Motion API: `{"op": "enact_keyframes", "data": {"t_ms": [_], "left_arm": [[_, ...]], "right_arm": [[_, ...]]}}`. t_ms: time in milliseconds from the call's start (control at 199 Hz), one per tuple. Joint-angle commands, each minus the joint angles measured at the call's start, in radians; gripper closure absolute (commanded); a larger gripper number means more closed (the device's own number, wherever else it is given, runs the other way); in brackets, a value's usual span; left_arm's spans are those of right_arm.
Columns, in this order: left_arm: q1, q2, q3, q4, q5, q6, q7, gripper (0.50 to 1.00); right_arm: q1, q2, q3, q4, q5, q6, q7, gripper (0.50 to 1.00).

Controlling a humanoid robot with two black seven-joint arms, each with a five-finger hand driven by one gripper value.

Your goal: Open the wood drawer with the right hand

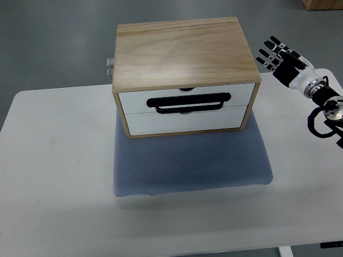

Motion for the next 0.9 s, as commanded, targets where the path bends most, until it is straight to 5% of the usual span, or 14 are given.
{"op": "enact_keyframes", "data": {"t_ms": [0,896], "left_arm": [[0.0,0.0,0.0,0.0,0.0,0.0,0.0,0.5],[-0.012,0.0,0.002,0.015,0.0,0.014,0.0,0.5]], "right_arm": [[0.0,0.005,0.0,0.0,0.0,-0.001,0.0,0.556],[-0.002,-0.03,0.002,-0.002,0.0,0.005,-0.003,0.556]]}}
